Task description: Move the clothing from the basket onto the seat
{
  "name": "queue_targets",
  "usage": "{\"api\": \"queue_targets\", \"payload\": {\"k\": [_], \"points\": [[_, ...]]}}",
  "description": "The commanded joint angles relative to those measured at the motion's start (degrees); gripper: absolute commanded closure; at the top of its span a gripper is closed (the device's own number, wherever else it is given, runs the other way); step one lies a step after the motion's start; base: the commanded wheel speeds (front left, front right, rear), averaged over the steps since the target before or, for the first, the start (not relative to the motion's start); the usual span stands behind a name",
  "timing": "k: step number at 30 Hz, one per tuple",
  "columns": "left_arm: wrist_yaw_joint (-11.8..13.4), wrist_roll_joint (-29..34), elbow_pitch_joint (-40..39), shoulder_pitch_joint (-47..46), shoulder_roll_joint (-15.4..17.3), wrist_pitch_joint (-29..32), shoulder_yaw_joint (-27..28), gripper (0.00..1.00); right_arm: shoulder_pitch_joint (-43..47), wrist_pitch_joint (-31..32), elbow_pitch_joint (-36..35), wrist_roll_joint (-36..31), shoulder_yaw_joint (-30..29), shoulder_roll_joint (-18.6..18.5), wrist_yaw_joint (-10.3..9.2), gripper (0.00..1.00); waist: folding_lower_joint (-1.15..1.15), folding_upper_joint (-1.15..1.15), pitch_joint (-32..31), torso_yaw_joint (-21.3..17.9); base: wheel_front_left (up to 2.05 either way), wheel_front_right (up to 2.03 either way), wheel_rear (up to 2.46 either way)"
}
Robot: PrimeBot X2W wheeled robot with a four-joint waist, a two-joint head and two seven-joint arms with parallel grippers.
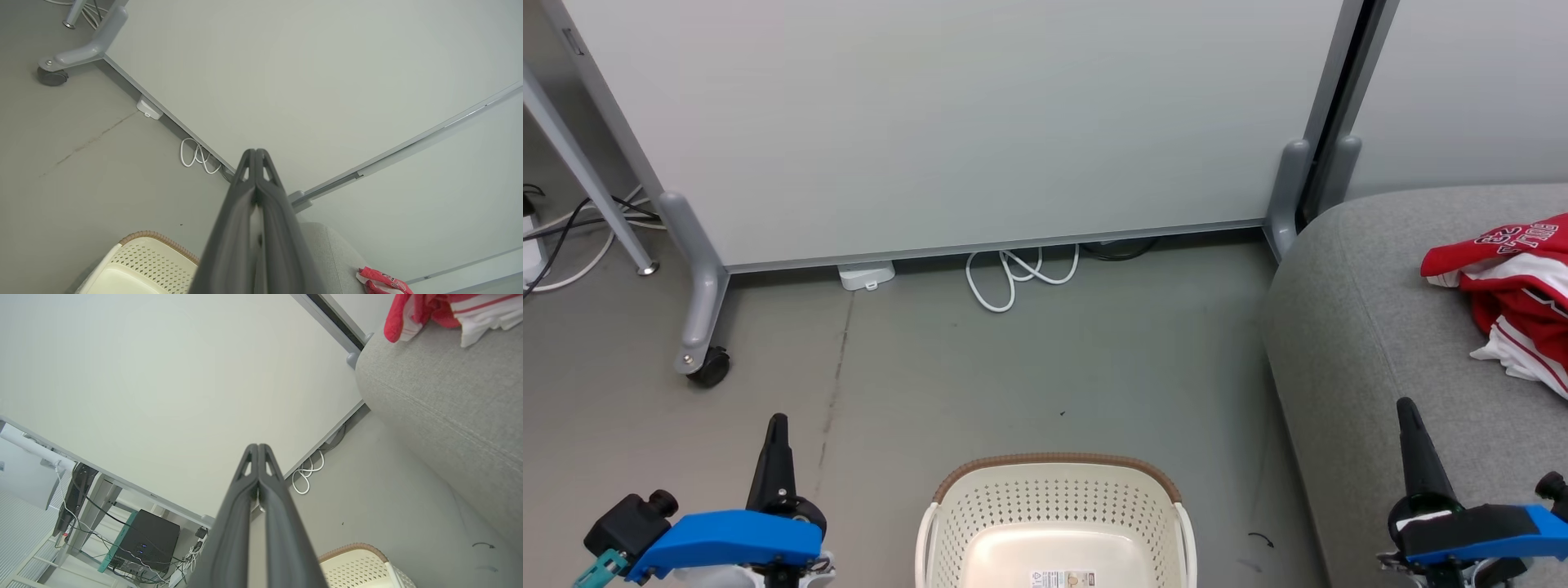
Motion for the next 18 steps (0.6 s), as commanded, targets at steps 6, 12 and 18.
{"api": "queue_targets", "payload": {"k": [6, 12, 18], "points": [[-0.5, -4.9, -0.9, -1.9, 0.0, 1.3, 1.0, 1.0, -2.0, 1.4, -0.2, 5.4, -0.2, -0.3, 0.03, 1.0, -0.01, 0.0, 0.1, -0.2, 0.0, 0.0, 0.0], [-0.7, -8.0, -1.0, -2.1, 0.0, 2.2, 1.5, 1.0, -2.3, 2.2, 0.0, 8.6, -0.2, -0.3, 0.03, 1.0, -0.01, 0.0, 0.1, -0.3, 0.0, 0.0, 0.0], [-0.9, -11.6, -1.0, -2.3, 0.0, 3.0, 2.0, 1.0, -2.6, 3.1, 0.3, 12.3, -0.2, -0.3, 0.03, 1.0, -0.01, 0.0, 0.1, -0.5, 0.0, 0.0, 0.0]]}}
